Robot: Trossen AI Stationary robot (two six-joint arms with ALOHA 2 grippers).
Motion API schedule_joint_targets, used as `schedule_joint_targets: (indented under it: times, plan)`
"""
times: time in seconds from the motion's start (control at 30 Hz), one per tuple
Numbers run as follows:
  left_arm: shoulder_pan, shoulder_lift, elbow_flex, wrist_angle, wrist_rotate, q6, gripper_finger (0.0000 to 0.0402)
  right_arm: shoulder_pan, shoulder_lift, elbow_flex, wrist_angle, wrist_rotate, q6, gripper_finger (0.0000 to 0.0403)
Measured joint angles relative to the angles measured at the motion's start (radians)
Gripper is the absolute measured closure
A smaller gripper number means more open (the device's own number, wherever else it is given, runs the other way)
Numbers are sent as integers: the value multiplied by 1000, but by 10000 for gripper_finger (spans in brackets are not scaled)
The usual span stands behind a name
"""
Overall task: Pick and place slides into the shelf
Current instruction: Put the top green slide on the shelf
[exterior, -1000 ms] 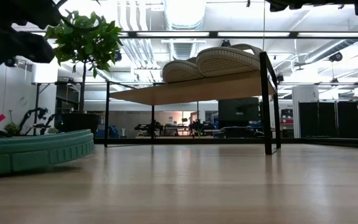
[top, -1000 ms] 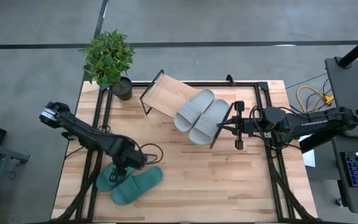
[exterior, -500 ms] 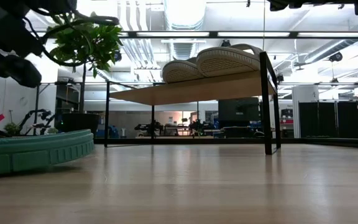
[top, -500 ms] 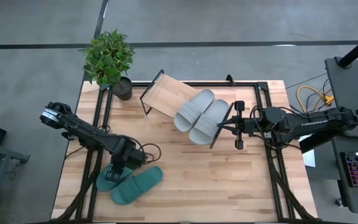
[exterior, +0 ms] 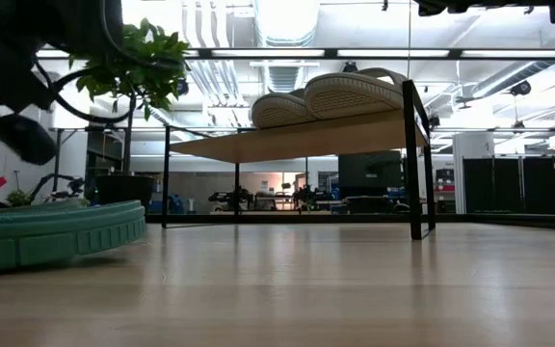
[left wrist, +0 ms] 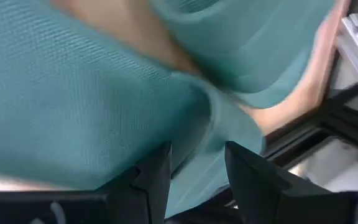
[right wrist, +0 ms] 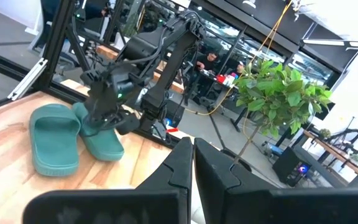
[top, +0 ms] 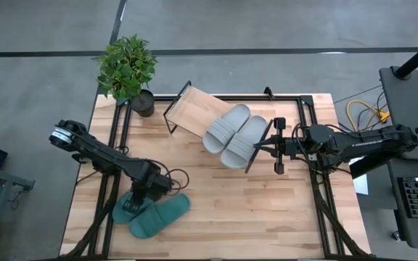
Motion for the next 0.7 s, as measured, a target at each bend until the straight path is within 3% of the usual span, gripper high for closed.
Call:
schedule_joint_targets:
  times: [0.33, 0.6, 0.7]
  plan:
    - [2, 83, 0, 5, 36, 79, 276, 0, 0, 0, 0, 0, -15, 394]
    - [4, 94, 1, -18, 71, 102, 386, 0, 0, -2, -2, 0, -15, 394]
    - [6, 75, 0, -22, 72, 100, 393, 0, 0, -2, -1, 0, -15, 394]
